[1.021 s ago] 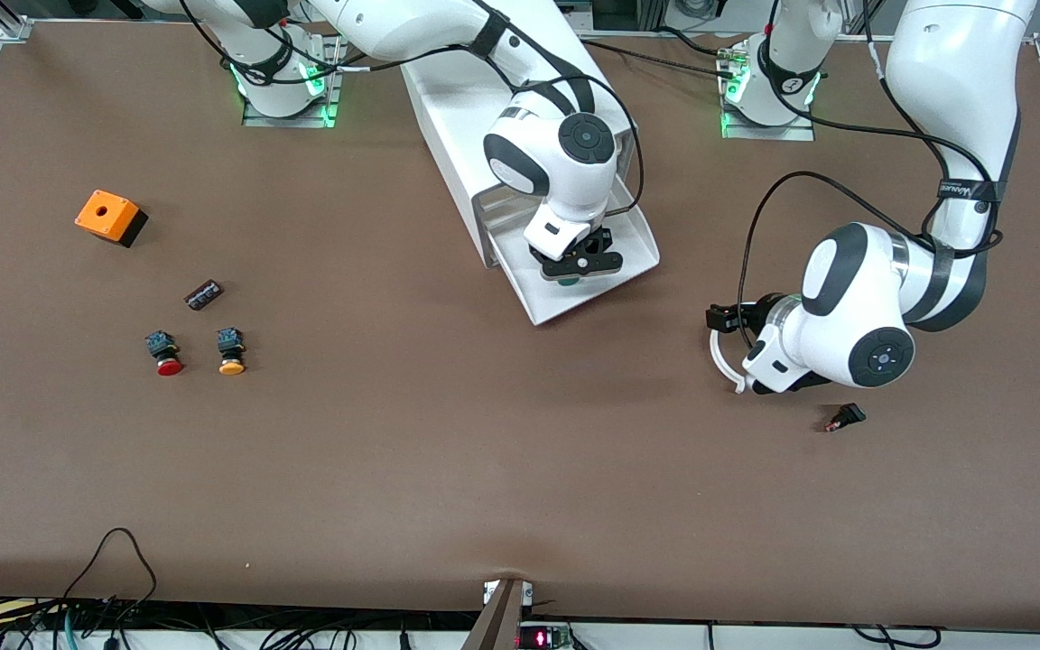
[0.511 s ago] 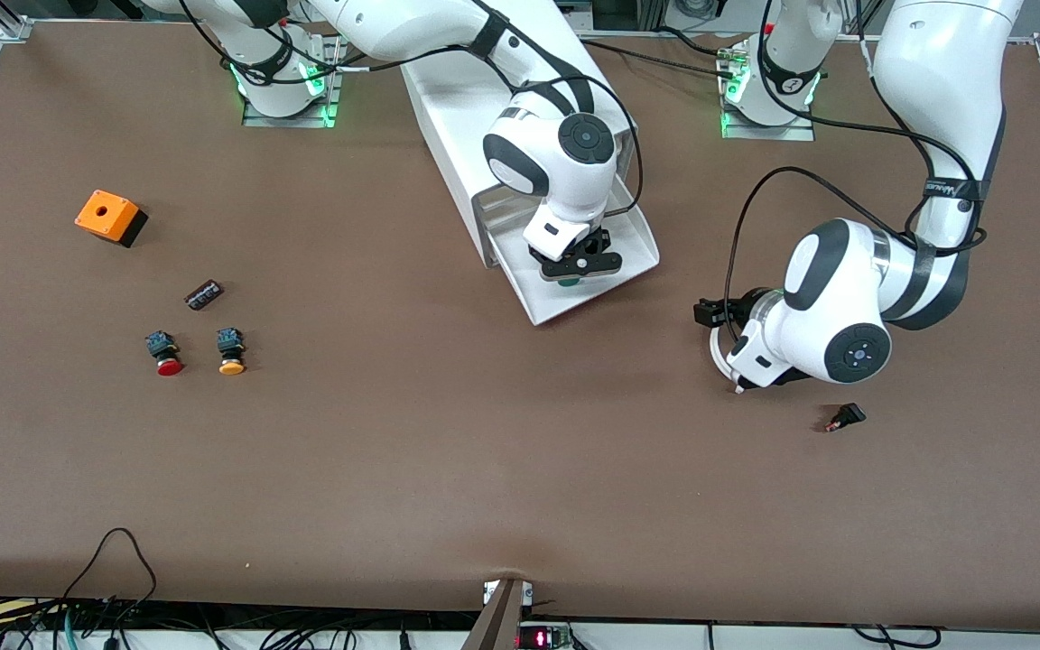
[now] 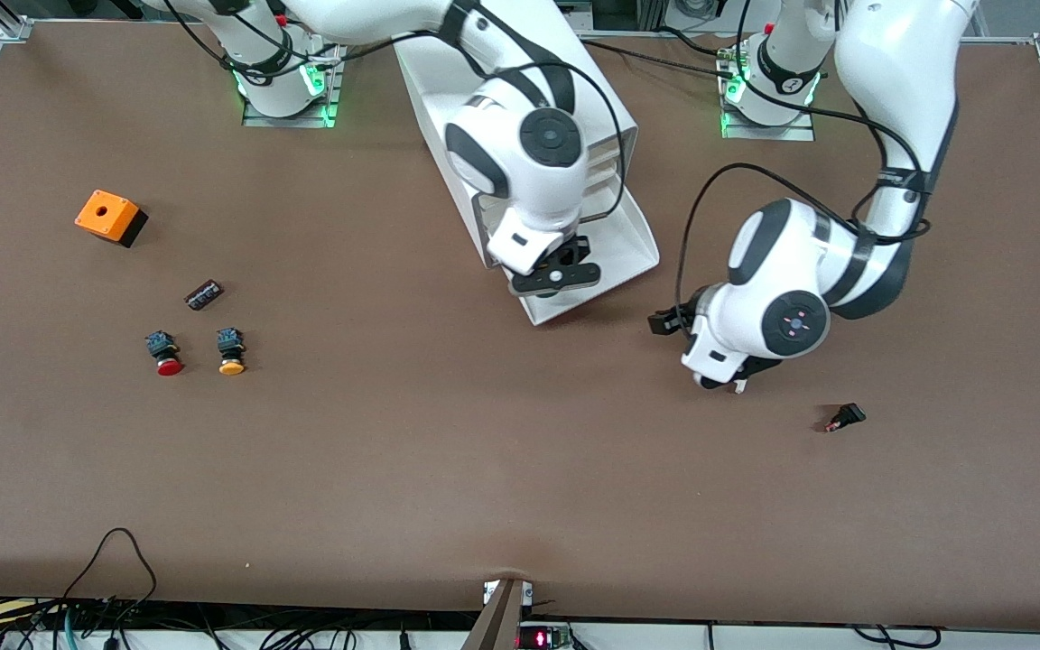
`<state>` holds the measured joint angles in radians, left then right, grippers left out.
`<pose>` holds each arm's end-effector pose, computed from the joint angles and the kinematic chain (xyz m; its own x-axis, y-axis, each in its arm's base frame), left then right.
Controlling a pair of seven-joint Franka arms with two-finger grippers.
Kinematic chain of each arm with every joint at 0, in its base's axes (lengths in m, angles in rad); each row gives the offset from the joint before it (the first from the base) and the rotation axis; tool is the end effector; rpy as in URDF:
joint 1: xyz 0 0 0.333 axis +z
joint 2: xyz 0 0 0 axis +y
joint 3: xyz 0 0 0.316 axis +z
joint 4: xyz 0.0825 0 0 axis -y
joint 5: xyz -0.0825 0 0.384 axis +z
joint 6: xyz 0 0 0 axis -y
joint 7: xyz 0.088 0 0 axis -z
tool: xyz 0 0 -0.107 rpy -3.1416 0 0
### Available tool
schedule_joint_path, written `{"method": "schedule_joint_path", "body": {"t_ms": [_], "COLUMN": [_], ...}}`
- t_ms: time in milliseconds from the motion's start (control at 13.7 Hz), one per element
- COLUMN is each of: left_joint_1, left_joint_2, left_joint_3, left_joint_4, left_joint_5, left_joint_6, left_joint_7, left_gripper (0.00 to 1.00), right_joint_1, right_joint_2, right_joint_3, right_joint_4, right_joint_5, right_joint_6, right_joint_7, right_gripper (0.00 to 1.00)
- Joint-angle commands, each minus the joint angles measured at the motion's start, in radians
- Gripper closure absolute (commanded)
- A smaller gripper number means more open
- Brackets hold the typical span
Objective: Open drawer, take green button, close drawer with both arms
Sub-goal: 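Lift the button with the right gripper while the left gripper pushes the drawer shut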
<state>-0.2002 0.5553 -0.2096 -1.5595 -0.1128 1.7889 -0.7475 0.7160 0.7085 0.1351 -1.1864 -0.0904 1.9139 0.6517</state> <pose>0.6064 -0.2548 0.3085 0.8540 0.3669 -0.3689 0.3712 -0.9265 -0.0621 0.5185 0.5399 0.3728 0.9808 0.1941 0.0186 0.1944 -0.9808 -0.0165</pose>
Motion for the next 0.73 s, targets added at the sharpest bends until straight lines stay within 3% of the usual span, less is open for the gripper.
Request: {"method": "schedule_joint_path", "body": {"t_ms": [0, 292, 511, 657], "left_joint_1": [-0.025, -0.091, -0.131, -0.151], "left_joint_2": [-0.014, -0.018, -0.023, -0.043], "left_joint_3": [0.004, 0.004, 0.003, 0.002], "left_joint_4": [-0.014, -0.076, -0.181, -0.285], "left_joint_5": [0.048, 0.145, 0.189, 0.199], "left_joint_6": [0.061, 0.212, 0.381, 0.525], "left_joint_7": [-0.059, -0.183, -0.268, -0.294], "left_gripper": [0.0, 0.0, 0.0, 0.0], "right_joint_1": [-0.104, -0.303, -0.421, -0.449], "right_joint_2": [-0.096, -0.193, -0.305, -0.378], "right_joint_3": [0.009, 0.008, 0.0, -0.055], "right_joint_4": [-0.025, -0.077, -0.243, -0.373], "right_joint_5": [0.052, 0.132, 0.136, 0.136], "right_joint_6": [-0.085, -0.214, -0.223, -0.201], "right_joint_7": [-0.2, -0.553, -0.755, -0.845], "right_gripper": [0.97, 0.96, 0.96, 0.95]}}
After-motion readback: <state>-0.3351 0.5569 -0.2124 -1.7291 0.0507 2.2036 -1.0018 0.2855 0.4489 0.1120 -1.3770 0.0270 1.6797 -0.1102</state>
